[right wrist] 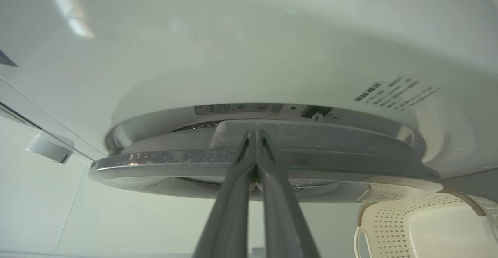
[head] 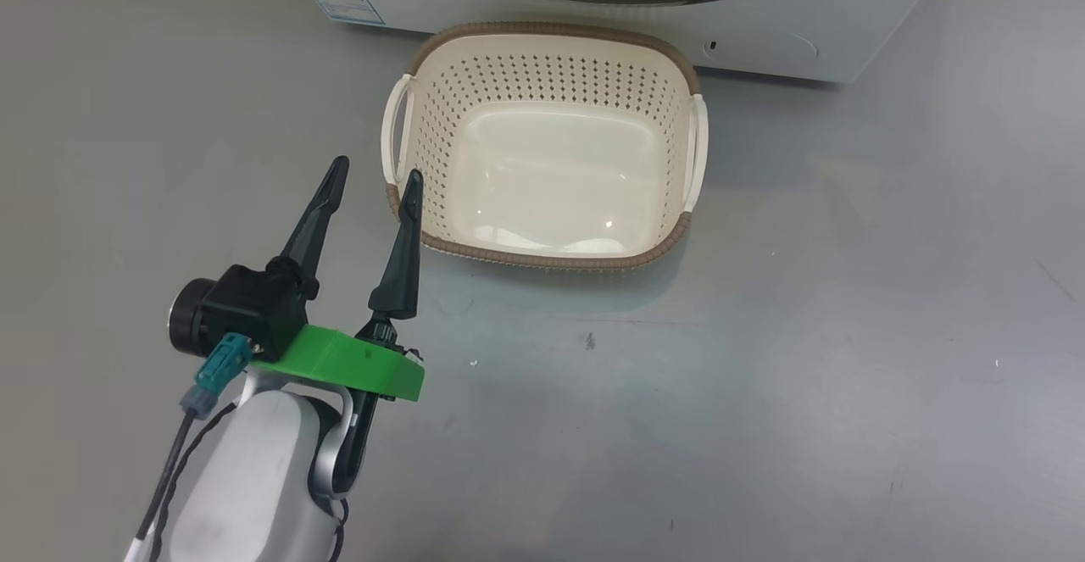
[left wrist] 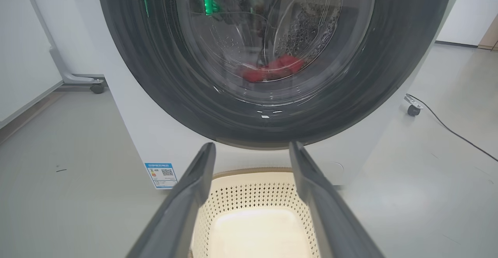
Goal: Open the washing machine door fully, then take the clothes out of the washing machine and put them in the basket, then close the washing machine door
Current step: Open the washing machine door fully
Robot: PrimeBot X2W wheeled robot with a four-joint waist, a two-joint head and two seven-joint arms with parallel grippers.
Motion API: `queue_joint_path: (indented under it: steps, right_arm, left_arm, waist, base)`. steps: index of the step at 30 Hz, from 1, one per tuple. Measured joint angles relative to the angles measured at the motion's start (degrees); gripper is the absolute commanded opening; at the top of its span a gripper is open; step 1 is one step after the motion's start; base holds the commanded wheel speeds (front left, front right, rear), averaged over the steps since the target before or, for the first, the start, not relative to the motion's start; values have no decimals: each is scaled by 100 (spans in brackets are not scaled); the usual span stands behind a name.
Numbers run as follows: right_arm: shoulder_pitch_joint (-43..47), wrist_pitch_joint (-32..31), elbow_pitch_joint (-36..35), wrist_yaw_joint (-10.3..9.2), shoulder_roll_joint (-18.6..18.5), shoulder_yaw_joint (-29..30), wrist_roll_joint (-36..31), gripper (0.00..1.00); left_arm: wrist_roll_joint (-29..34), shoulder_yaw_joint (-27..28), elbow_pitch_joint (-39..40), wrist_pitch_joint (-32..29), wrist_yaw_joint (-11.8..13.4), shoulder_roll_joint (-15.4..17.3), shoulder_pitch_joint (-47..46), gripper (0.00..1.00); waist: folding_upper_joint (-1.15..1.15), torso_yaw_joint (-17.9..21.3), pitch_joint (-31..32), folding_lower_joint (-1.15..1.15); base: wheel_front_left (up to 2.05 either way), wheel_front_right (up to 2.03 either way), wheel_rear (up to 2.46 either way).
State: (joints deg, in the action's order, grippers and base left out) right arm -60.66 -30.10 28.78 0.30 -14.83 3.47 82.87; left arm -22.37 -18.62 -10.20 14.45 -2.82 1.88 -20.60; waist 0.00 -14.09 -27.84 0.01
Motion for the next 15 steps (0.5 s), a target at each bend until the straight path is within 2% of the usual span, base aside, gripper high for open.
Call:
queue_joint_path:
  steps: [6,12,15]
  right_arm:
    - [-353,-170,97,-100,-116,-71,-35,0]
    - [-558,-279,214,-108,-159,-90,-36,0]
    - [-743,-347,266,-198,-190,-113,-36,0]
  left_arm:
    - [-76,-79,55,0,9,-2,-82,100]
    - [-125,-190,92,0,52,-8,-171,100]
    - [-125,-237,138,1,54,-11,-255,100]
  waist:
    - [0,-81,-159,0]
    - [0,-165,-293,0]
    - [0,-211,-382,0]
  base:
    - [0,0,0]
    - [0,0,0]
    - [0,0,0]
